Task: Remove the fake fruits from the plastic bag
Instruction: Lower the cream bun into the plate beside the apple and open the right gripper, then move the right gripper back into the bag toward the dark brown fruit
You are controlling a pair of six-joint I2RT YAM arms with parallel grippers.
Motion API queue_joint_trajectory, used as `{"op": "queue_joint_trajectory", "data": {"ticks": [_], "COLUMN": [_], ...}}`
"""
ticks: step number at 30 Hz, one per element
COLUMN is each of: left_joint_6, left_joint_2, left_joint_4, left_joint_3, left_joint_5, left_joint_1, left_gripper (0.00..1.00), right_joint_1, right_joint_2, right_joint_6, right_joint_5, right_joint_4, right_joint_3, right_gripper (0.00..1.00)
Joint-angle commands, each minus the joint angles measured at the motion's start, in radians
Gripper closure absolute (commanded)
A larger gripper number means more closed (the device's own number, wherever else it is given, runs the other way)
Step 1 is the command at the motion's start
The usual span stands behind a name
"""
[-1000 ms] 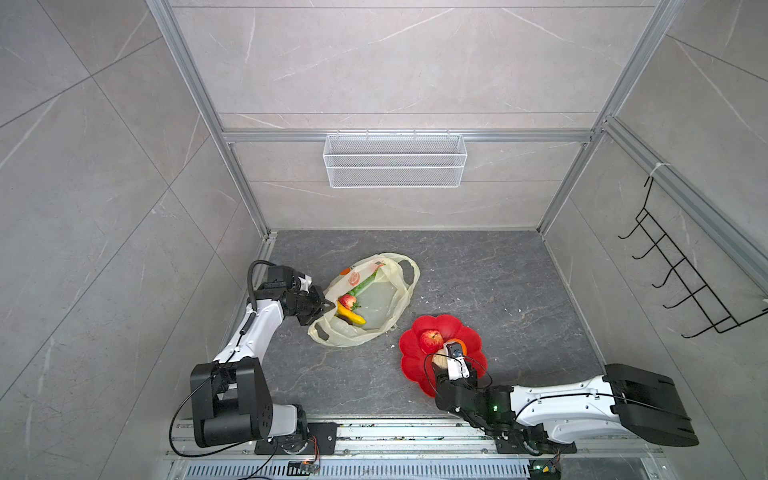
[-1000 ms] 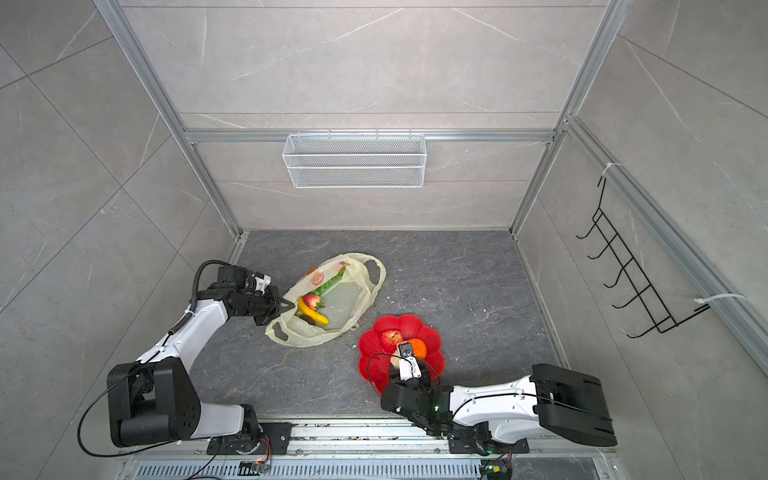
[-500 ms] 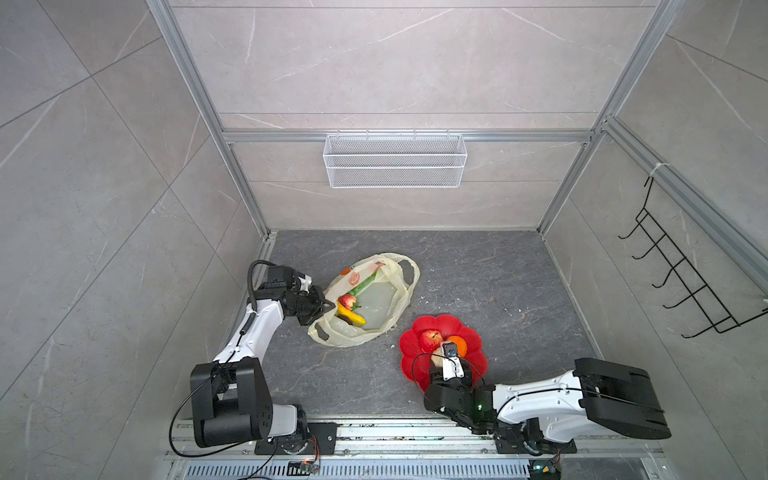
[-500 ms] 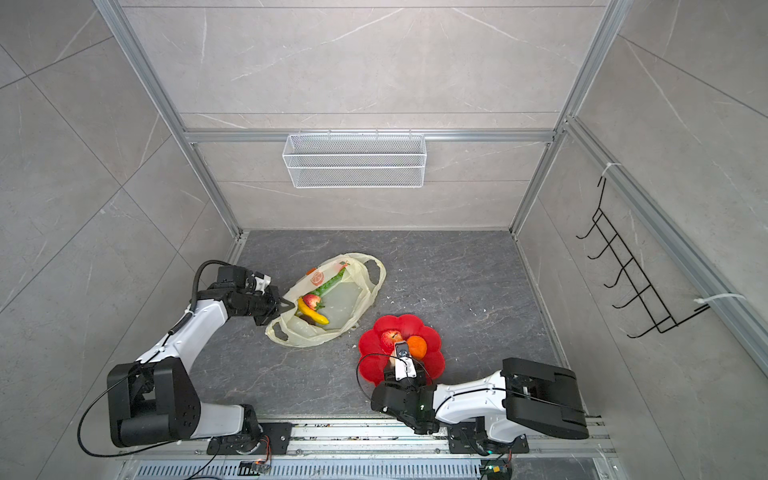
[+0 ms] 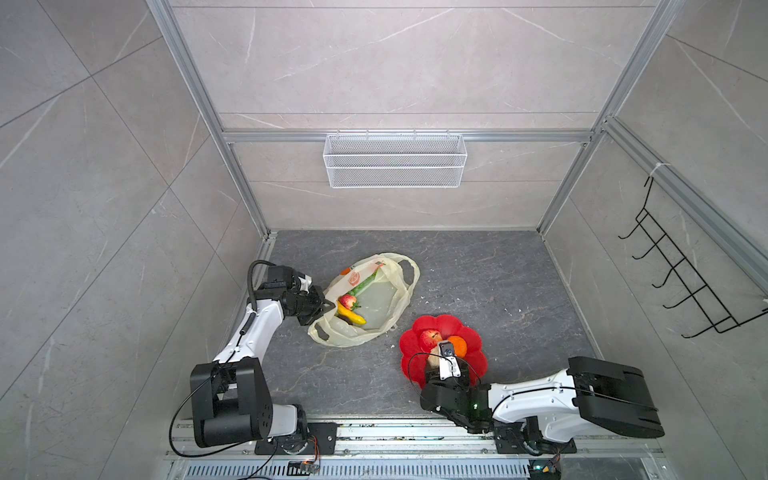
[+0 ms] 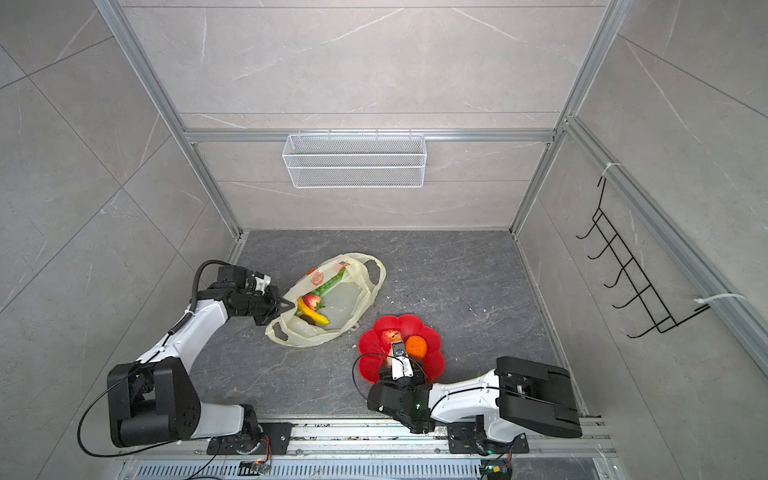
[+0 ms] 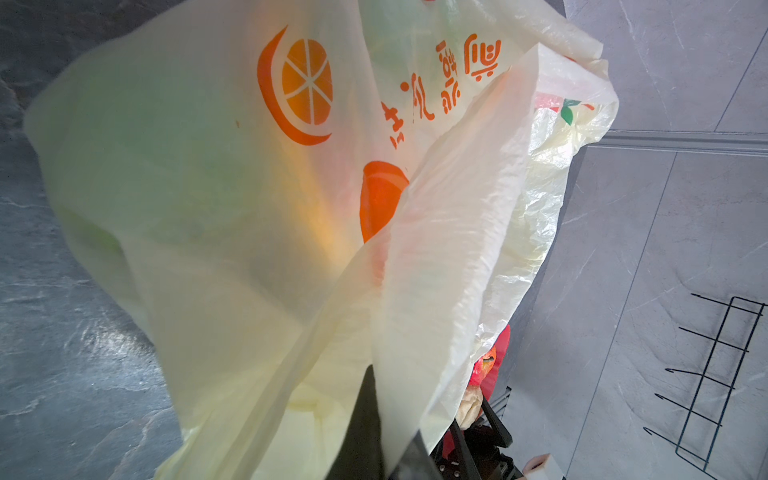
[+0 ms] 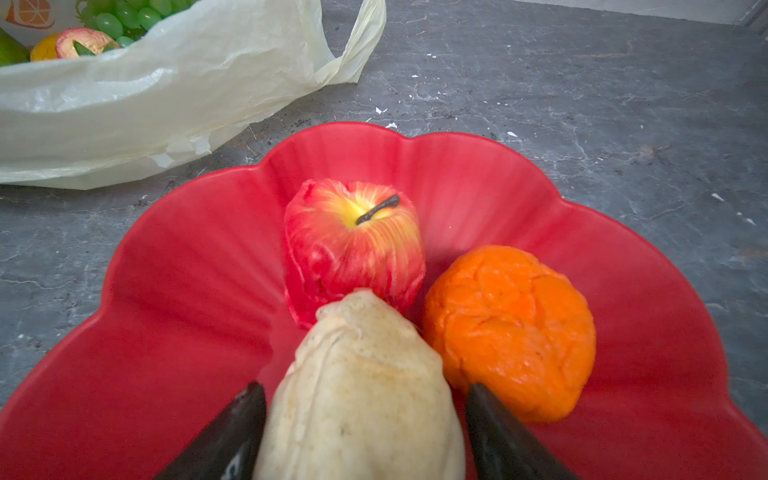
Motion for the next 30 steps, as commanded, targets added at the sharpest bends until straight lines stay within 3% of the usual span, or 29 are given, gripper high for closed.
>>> {"op": "queue_joint_trajectory", "data": {"ticks": [1,8,14,19,25,30], "left_joint_6": [0.034,0.034,0.035,0.034,0.031,0.032], "left_joint_2": [-0.011,-0.007,-0.003,0.002,0.012,0.022], "left_joint_4": [-0.011,-0.01,-0.01,-0.011,-0.012,-0.015], "left_joint_3": [-0.002,0.0,0.0,-0.001,-0.001,-0.002], "left_joint_5": [0.007,0.005,0.005,0.007,0.011,0.016], "left_joint_1": [0.004,0.005,0.005,0.005,0.004,0.005], "left_gripper": [1.0,1.0,1.0,1.0,1.0,1.0], "right_joint_1": [0.004,0.005,0.008,0.009,-0.039,-0.162], "right_joint_2": [-0.035,-0.126,-0.25,-0.354,-0.4,-0.334], "right_joint_6": [0.029,0.053,-0.03,-0.128,-0.235,-0.349], "right_joint_5": [0.032,0.032,-0.035,-0.125,-0.178,-0.386], "right_joint_4": [-0.038,-0.088,-0.096,-0.136,-0.308,-0.32], "right_joint_3": [-0.002,-0.031,-0.044,-0.02,0.136,0.278], "right_gripper": [0.22,0.11,0.01,0.0,0.02,0.08]}}
